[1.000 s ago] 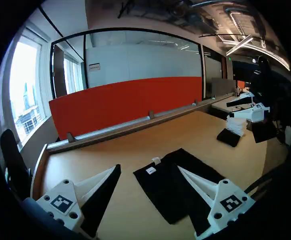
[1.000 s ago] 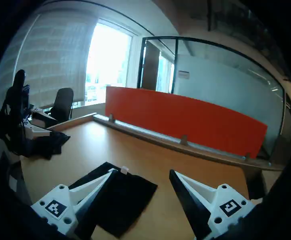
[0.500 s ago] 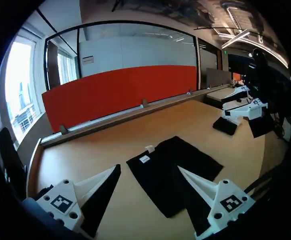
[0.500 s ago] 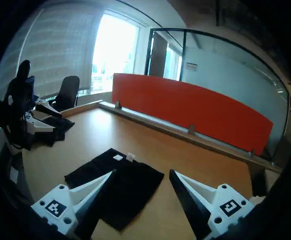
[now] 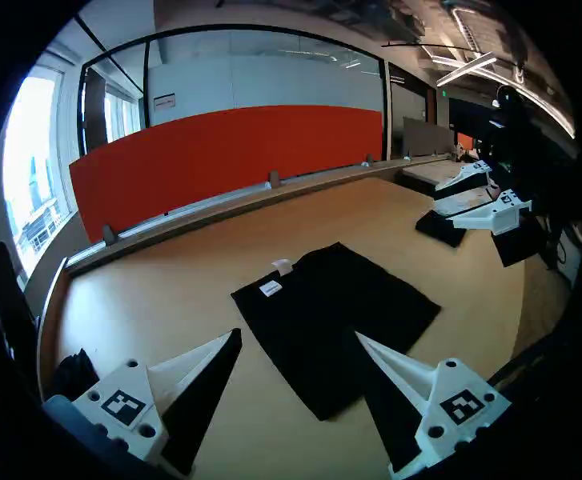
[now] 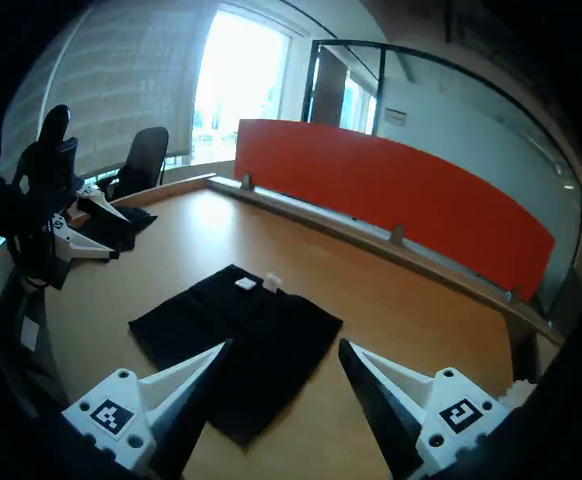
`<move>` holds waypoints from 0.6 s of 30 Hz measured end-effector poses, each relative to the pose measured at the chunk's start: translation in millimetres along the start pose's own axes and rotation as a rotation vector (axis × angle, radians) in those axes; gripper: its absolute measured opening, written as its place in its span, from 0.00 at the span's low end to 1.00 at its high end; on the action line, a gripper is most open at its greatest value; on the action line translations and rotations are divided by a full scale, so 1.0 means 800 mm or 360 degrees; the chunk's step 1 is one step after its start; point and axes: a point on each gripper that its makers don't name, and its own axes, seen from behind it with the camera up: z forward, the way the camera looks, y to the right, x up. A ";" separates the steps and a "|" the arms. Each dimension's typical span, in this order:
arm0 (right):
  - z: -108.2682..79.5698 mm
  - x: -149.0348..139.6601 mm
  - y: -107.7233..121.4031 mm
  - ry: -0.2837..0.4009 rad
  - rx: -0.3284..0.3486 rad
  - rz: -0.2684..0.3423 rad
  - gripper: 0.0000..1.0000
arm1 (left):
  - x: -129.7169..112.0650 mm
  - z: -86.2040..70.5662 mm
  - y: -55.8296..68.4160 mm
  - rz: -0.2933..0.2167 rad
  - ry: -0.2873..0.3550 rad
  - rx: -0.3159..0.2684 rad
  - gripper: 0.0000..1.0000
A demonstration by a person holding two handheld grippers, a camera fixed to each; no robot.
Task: Fold towel
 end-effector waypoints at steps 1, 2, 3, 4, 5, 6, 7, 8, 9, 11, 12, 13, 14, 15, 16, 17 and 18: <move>0.002 -0.004 -0.001 -0.0008 0.0003 -0.0001 1.00 | -0.004 0.002 0.001 0.0002 -0.0009 -0.0002 0.94; 0.003 -0.009 -0.003 -0.0017 0.0006 -0.0002 1.00 | -0.008 0.004 0.002 0.0004 -0.0017 -0.0004 0.94; 0.005 -0.014 -0.004 -0.0026 0.0009 -0.0004 1.00 | -0.012 0.006 0.004 0.0007 -0.0026 -0.0006 0.94; 0.007 -0.019 -0.006 -0.0035 0.0013 -0.0007 1.00 | -0.016 0.007 0.005 0.0010 -0.0034 -0.0006 0.94; 0.009 -0.023 -0.008 -0.0045 0.0017 -0.0010 1.00 | -0.019 0.009 0.006 0.0013 -0.0042 -0.0006 0.94; 0.011 -0.029 -0.009 -0.0055 0.0020 -0.0013 1.00 | -0.023 0.011 0.007 0.0016 -0.0050 -0.0007 0.94; 0.013 -0.034 -0.011 -0.0065 0.0024 -0.0016 1.00 | -0.027 0.013 0.009 0.0020 -0.0058 -0.0010 0.94; 0.015 -0.039 -0.013 -0.0074 0.0027 -0.0018 1.00 | -0.031 0.015 0.010 0.0023 -0.0065 -0.0014 0.94; 0.017 -0.044 -0.014 -0.0085 0.0030 -0.0020 1.00 | -0.035 0.017 0.012 0.0026 -0.0074 -0.0018 0.94; 0.020 -0.054 -0.018 -0.0105 0.0037 -0.0023 1.00 | -0.042 0.021 0.015 0.0031 -0.0088 -0.0029 0.94; 0.022 -0.059 -0.020 -0.0116 0.0041 -0.0024 1.00 | -0.046 0.023 0.017 0.0033 -0.0097 -0.0035 0.94; 0.024 -0.063 -0.021 -0.0125 0.0044 -0.0024 1.00 | -0.050 0.024 0.018 0.0034 -0.0104 -0.0039 0.94; 0.026 -0.068 -0.023 -0.0135 0.0048 -0.0024 1.00 | -0.054 0.026 0.019 0.0036 -0.0112 -0.0043 0.94; 0.028 -0.073 -0.024 -0.0145 0.0051 -0.0025 1.00 | -0.058 0.028 0.020 0.0036 -0.0120 -0.0048 0.94; 0.029 -0.078 -0.025 -0.0155 0.0053 -0.0025 1.00 | -0.062 0.029 0.021 0.0036 -0.0127 -0.0052 0.94; 0.031 -0.083 -0.026 -0.0165 0.0055 -0.0025 1.00 | -0.065 0.031 0.023 0.0035 -0.0135 -0.0057 0.94; 0.033 -0.088 -0.027 -0.0177 0.0058 -0.0025 1.00 | -0.070 0.032 0.024 0.0034 -0.0144 -0.0062 0.94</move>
